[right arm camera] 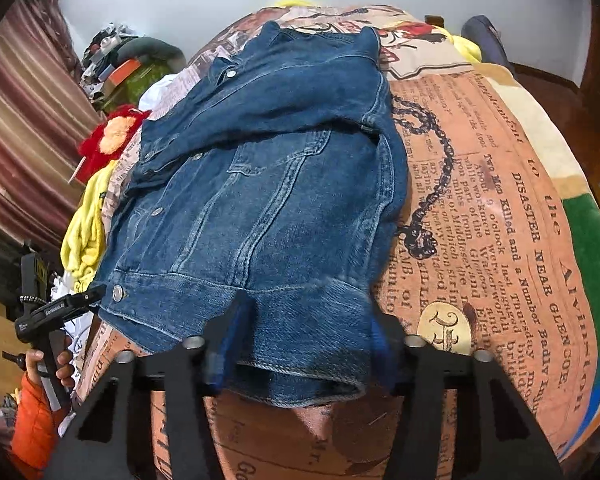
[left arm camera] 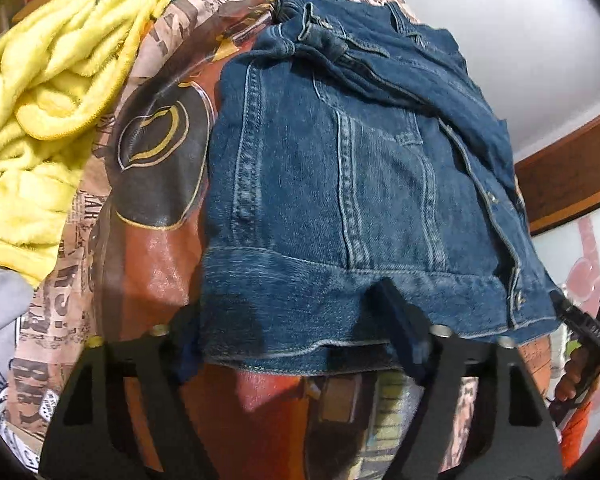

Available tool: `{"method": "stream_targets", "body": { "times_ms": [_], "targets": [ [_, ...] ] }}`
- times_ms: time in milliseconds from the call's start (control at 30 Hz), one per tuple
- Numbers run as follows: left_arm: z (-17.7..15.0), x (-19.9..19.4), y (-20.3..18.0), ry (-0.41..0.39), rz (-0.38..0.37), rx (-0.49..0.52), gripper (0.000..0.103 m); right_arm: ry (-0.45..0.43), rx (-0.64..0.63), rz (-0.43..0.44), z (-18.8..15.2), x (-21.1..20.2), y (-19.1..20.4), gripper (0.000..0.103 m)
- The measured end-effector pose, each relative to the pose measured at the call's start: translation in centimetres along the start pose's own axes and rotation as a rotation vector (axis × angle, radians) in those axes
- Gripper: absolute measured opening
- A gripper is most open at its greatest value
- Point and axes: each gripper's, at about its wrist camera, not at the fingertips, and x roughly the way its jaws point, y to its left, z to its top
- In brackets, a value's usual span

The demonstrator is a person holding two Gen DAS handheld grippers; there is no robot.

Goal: Fold large clothes

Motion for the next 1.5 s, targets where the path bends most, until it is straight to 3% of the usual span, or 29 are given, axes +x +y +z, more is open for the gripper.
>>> {"method": "stream_targets", "body": {
  "times_ms": [100,133,200,233,267,467,700,800,1167,1500],
  "targets": [
    [0.2,-0.6,0.1,-0.028,0.002,-0.007,0.044,-0.009,0.001,0.013,0.4,-0.2,-0.1,0.025],
    [0.4,-0.9,0.3,-0.034,0.019,-0.005,0.035,-0.011,0.003,0.024,0.5,-0.3,-0.1,0.023],
    [0.5,-1.2,0.5,-0.043,-0.001,-0.014,0.027,-0.023,0.005,0.038,0.9,-0.4,-0.1,0.02],
    [0.7,-1.6,0.4,-0.058,0.004,-0.013,0.016,-0.032,0.005,0.04,1.1,-0.5,0.0,0.019],
    [0.9,-1.8,0.3,-0.066,0.018,-0.008,0.014,-0.039,0.0,0.04,1.3,-0.5,0.1,0.017],
    [3.1,-4.7,-1.3,-0.157,-0.009,0.032,0.013,-0.094,-0.062,0.058,3.5,-1.4,1.4,0.014],
    [7.3,-7.4,-7.1,-0.284,0.076,0.266,0.013,-0.147,-0.087,0.088,8.2,-1.9,2.5,0.012],
    [9.5,-7.9,-9.0,-0.332,0.081,0.323,0.013,-0.193,-0.104,0.083,10.5,-2.5,2.8,0.012],
    [19.4,-9.1,-10.7,-0.457,0.029,0.276,0.013,-0.333,-0.08,0.064,21.4,-3.1,1.6,0.011],
    [27.4,-4.2,-11.8,-0.44,0.065,0.251,0.013,-0.326,-0.066,-0.011,30.4,3.0,1.5,0.011]
  ]
}}
